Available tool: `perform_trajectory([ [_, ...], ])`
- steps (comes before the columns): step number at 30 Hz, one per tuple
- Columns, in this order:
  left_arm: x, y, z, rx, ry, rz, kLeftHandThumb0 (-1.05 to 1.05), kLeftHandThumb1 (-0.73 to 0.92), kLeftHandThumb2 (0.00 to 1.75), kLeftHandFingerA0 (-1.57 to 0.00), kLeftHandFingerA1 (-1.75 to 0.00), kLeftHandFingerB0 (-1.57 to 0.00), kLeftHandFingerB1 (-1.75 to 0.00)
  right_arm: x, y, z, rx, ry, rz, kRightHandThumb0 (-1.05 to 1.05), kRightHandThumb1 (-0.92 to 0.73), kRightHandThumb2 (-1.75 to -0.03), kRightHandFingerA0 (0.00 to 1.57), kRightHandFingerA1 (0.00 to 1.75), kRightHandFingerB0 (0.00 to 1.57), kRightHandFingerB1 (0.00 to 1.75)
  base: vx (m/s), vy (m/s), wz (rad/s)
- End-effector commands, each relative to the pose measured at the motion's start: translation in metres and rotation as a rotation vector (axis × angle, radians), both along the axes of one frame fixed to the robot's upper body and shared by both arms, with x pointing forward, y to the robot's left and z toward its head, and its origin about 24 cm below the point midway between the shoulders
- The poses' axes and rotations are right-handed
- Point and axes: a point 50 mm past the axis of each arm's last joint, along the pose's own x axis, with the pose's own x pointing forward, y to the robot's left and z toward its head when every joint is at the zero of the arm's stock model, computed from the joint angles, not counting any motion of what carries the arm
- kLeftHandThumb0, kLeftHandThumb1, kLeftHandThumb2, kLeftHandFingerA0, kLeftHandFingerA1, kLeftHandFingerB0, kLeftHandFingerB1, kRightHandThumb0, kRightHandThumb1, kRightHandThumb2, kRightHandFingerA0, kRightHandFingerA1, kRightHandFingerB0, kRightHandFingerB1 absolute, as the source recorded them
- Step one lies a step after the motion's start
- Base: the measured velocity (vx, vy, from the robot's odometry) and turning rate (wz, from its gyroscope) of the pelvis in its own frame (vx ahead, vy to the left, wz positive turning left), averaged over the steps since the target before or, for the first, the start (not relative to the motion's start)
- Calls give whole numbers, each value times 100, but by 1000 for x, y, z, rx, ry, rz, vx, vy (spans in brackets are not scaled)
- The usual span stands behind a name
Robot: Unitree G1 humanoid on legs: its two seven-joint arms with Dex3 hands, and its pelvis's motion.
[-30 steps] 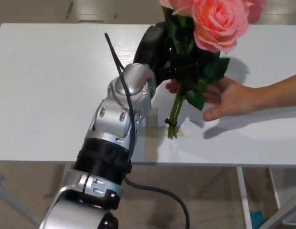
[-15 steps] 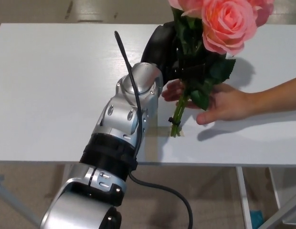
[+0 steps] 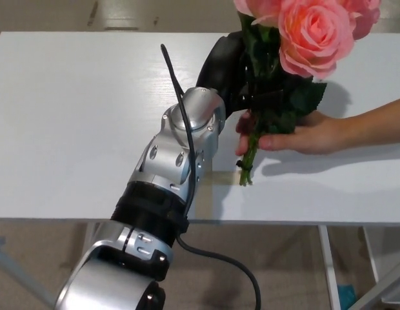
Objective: Use the left hand to pick up the rose and passes it to a human.
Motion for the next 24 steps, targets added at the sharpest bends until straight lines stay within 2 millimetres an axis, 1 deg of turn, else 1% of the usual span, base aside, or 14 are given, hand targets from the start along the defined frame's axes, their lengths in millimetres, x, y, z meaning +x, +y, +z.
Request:
perform_trajectory([
  [1,-29,-74,16,-197,1,-212,-16,83,72,-87,-136,-81,-100,-3,2,-3,25,17,-19,-59,-79,-65,60,39,48,35,0,0,0],
  [6,-28,-73,14,-215,8,-226,-16,83,73,-87,-135,-82,-99,0,3,-2,28,10,-19,-59,-79,-64,60,40,48,35,0,0,0],
  [13,-26,-73,15,-210,25,-225,-16,82,73,-89,-134,-83,-97,3,3,0,18,0,-16,-59,-79,-65,61,41,49,35,0,0,0],
  [14,-26,-72,15,-211,28,-226,-16,84,70,-89,-133,-85,-90,3,4,0,22,-1,-18,-59,-79,-65,62,41,49,35,0,0,0],
  [15,-26,-72,15,-205,25,-229,-20,85,65,-99,-103,-92,-57,4,3,0,21,-2,-18,-59,-79,-65,61,41,49,35,0,0,0],
  [16,-25,-71,15,-195,19,-233,-20,85,65,-99,-103,-92,-57,4,3,0,19,-3,-16,-59,-79,-65,61,41,49,35,0,0,0],
  [17,-25,-70,15,-148,21,-262,-41,65,59,-55,-39,-37,-32,4,3,1,22,-6,-14,-59,-79,-65,62,41,50,35,0,0,0],
  [18,-25,-69,14,-118,29,-287,-58,41,76,0,-18,-1,-23,4,3,1,22,-6,-15,-59,-79,-65,62,41,50,35,0,0,0],
  [19,-25,-68,14,-86,38,-312,-67,44,57,0,0,0,0,4,3,1,23,-7,-16,-59,-79,-65,62,41,50,35,0,0,0],
  [20,-24,-66,14,-31,46,-344,-75,43,55,0,0,0,-1,4,3,1,24,-10,-17,-59,-79,-65,62,41,50,35,0,0,0],
  [21,-24,-65,15,4,46,-356,-75,43,55,0,0,0,-1,5,3,1,24,-11,-17,-59,-79,-65,62,41,50,35,0,0,0],
  [22,-23,-63,16,54,35,-368,-80,42,57,0,0,0,-1,5,4,1,25,-11,-16,-59,-79,-65,62,41,50,35,0,0,0],
  [24,-19,-56,15,162,3,-395,-81,44,55,0,0,0,-3,5,4,1,23,-13,-15,-59,-79,-65,61,41,50,36,0,0,0],
])
